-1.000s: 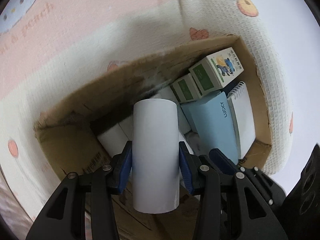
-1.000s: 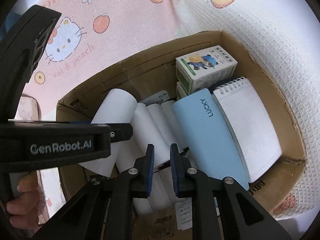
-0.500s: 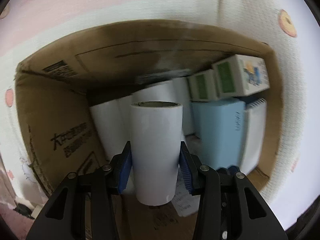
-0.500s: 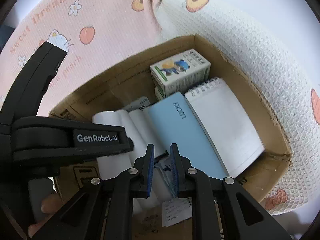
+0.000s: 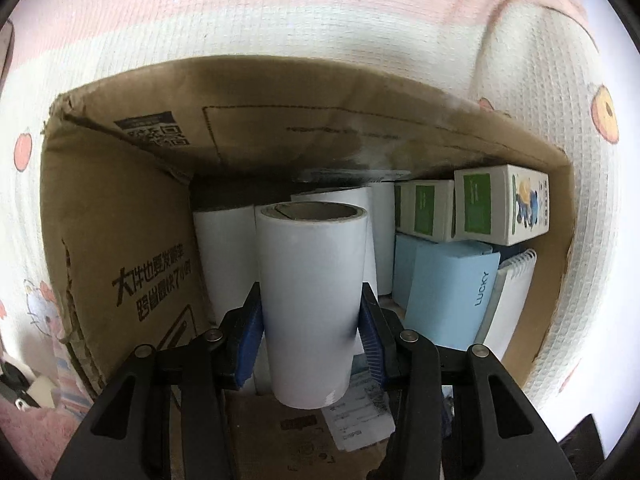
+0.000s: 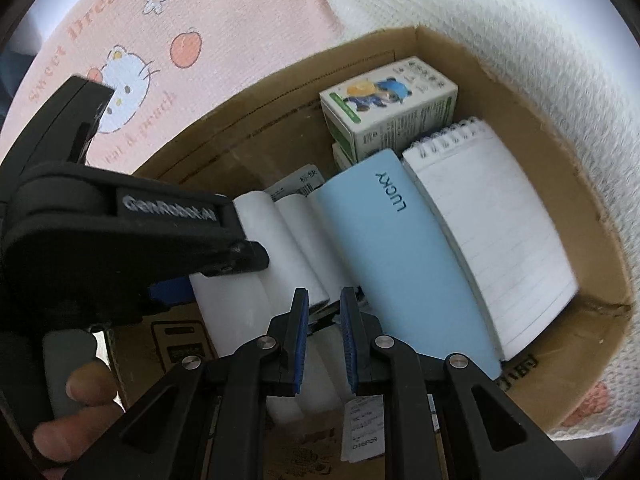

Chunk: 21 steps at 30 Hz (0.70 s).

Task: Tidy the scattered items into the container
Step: 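Lower the left tool's tube among the white rolls and open its fingers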

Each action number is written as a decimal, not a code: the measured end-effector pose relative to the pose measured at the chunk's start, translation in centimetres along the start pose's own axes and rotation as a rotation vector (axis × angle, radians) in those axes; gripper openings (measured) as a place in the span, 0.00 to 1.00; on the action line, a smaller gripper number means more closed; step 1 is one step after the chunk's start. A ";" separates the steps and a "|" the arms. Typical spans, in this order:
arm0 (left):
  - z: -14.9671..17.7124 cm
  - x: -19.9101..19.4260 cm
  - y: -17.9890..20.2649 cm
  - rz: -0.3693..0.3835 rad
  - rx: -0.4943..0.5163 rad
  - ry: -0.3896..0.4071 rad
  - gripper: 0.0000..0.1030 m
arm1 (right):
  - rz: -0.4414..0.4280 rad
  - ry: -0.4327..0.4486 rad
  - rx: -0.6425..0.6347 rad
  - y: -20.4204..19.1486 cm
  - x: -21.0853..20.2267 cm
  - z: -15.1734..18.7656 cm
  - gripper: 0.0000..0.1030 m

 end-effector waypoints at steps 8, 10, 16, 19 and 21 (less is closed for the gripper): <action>0.1 -0.4 -0.2 0.003 -0.008 -0.028 0.50 | 0.048 0.006 0.011 0.4 -0.2 -0.3 0.13; 0.1 -0.6 -0.2 0.020 -0.012 -0.045 0.50 | 0.050 0.006 -0.002 0.2 -0.5 -0.1 0.13; 0.2 -1.6 -0.1 0.061 0.003 -0.081 0.50 | 0.039 -0.018 -0.015 -0.2 0.0 0.2 0.13; 0.3 -2.2 0.1 0.080 0.028 -0.089 0.50 | 0.000 -0.030 -0.011 -0.6 0.4 0.3 0.13; 0.1 -2.6 0.1 0.077 0.058 -0.073 0.46 | -0.033 -0.039 -0.005 -0.9 0.6 0.4 0.13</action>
Point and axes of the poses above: each gripper's, at about its wrist camera, not at the fingertips, and x roughly the way its jaws point, y to its right, z to its underside, the point moved 9 cm from there along x, roughly the way its jaws point, and after that the axes turned 3 degrees about -z, right-handed, at the moved point
